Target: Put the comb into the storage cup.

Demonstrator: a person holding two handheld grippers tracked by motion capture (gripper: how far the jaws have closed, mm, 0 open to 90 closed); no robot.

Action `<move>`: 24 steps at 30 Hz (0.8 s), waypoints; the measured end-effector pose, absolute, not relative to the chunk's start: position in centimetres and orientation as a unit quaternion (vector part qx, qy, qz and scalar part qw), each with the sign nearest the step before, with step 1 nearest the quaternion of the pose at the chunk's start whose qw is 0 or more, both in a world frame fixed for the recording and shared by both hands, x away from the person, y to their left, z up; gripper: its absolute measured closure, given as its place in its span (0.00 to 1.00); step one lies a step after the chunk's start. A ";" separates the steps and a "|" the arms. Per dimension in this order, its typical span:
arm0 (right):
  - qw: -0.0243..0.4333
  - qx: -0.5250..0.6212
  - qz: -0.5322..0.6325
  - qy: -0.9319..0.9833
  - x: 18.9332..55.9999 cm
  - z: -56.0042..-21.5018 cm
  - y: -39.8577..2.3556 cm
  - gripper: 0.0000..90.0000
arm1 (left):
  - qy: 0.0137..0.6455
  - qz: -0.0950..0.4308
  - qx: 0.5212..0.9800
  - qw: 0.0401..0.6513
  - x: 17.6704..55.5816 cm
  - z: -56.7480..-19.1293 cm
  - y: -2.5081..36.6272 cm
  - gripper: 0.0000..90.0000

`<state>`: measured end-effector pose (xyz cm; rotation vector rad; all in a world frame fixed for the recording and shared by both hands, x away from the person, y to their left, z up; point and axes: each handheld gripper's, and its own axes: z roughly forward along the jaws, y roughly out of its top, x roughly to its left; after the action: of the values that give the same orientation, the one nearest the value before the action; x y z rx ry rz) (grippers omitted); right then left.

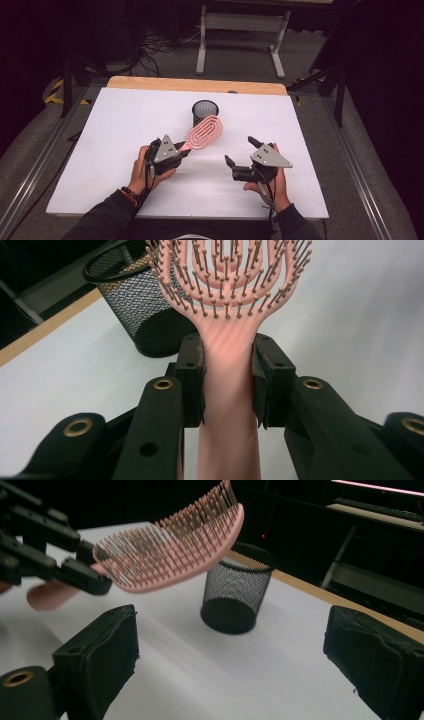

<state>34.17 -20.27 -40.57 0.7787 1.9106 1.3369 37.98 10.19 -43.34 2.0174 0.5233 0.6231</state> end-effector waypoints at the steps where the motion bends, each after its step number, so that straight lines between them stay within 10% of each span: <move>1: 0.334 0.300 0.520 0.727 34.5 -40.1 -19.8 0.09 | 0.212 0.258 0.820 0.465 37.9 -43.3 10.3 0.77; 24: 0.296 0.274 0.582 0.706 35.4 -38.5 -15.5 0.07 | 0.234 0.278 0.763 0.535 36.4 -43.8 10.6 0.77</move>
<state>35.42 -15.48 -38.55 0.7291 1.8792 1.5480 36.44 10.55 -43.76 1.8177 0.5565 0.6622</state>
